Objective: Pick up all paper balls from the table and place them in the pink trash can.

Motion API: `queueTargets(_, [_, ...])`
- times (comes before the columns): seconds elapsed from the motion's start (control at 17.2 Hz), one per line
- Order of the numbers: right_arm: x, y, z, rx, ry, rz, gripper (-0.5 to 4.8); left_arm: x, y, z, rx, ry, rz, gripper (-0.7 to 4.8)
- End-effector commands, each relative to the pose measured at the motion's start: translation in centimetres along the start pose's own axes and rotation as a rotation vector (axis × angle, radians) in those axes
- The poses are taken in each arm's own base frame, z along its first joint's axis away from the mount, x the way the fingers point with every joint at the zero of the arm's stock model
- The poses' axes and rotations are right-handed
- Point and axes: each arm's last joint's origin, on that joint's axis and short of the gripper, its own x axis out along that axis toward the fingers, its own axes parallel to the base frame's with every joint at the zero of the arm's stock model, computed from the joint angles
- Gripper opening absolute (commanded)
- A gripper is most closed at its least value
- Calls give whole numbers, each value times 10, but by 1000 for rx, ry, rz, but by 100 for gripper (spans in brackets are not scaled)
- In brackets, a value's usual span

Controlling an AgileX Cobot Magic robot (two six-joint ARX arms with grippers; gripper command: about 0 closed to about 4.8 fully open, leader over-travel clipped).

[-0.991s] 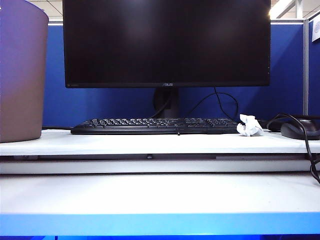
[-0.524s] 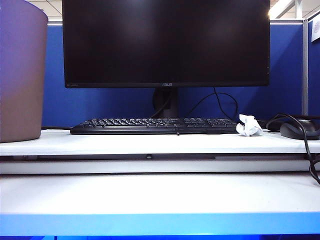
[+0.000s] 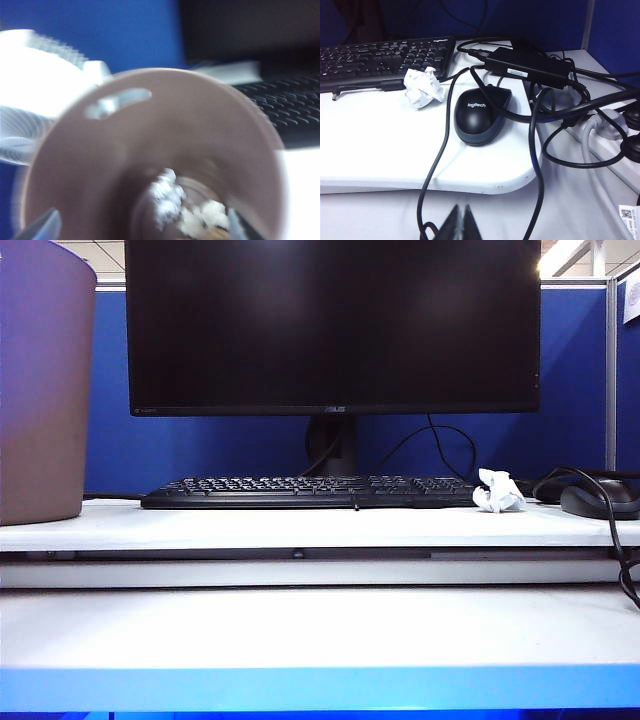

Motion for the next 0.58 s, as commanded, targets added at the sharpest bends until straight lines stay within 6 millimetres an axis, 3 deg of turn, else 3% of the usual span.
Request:
queueTargets(0.06, [0,0,1,-3,-13,1,-5,-5,-4,12,-41,-138,-165,468])
queueTargets(0.23, [0,0,1,-3,-13,1,-5,-7,-21,34,-161,-328,-501,459])
queueTargets(0.29, [0,0,1,-3,-13,1,-5,-2,-40,41,-152,-357,-578,458])
queueTargets(0.35, [0,0,1,-4,-13,2,-5,7,-63,46,-123,-360,-656,458])
queueTargets(0.41, [0,0,1,-3,-13,-1,-5,23,-101,49,-88,-337,-774,458])
queueTargets(0.58, [0,0,1,-3,-13,1,-5,58,-192,39,-6,-244,-976,458])
